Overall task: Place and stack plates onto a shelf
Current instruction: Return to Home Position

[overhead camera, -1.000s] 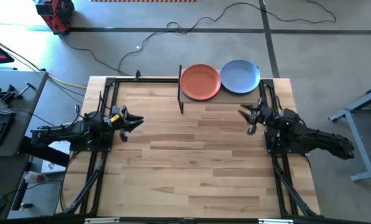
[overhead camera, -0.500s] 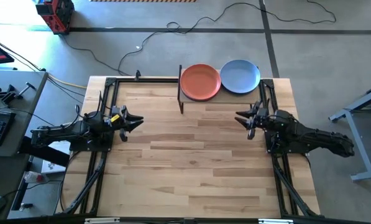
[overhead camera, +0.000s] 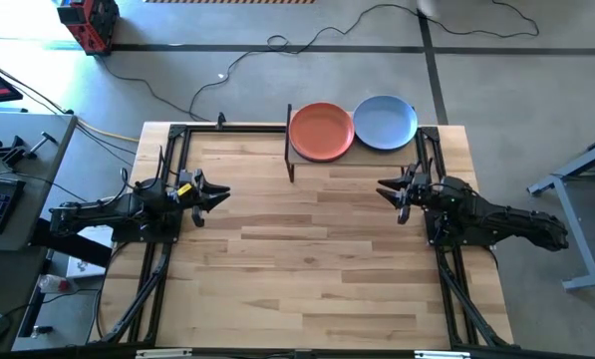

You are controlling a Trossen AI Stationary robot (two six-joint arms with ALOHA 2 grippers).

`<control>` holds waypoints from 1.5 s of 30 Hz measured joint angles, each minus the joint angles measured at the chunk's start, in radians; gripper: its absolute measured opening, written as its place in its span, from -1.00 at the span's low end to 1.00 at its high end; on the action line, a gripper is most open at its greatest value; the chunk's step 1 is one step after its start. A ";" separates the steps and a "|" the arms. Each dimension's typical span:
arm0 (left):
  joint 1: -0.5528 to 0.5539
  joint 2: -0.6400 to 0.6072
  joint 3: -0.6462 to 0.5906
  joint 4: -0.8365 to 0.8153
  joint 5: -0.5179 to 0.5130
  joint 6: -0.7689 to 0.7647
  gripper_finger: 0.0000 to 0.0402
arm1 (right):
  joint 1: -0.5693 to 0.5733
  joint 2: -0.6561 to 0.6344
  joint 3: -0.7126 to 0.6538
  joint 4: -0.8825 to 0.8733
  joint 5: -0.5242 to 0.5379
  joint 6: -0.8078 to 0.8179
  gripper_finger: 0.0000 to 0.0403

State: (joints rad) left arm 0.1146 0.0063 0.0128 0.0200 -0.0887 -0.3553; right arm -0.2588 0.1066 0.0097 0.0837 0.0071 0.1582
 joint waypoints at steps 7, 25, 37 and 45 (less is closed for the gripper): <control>0.000 0.000 0.000 -0.002 0.105 0.000 -0.56 | 0.000 0.000 0.000 0.000 0.000 -0.001 -0.42; 0.000 0.000 0.000 -0.001 0.104 0.000 -0.56 | 0.000 0.000 -0.001 -0.015 0.000 -0.001 -0.42; -0.042 0.000 0.000 -0.001 0.103 0.000 -0.56 | 0.000 0.000 -0.001 -0.044 0.001 -0.001 -0.42; -0.046 0.000 0.000 -0.001 0.103 0.000 -0.56 | 0.000 0.000 -0.001 -0.047 0.001 -0.001 -0.42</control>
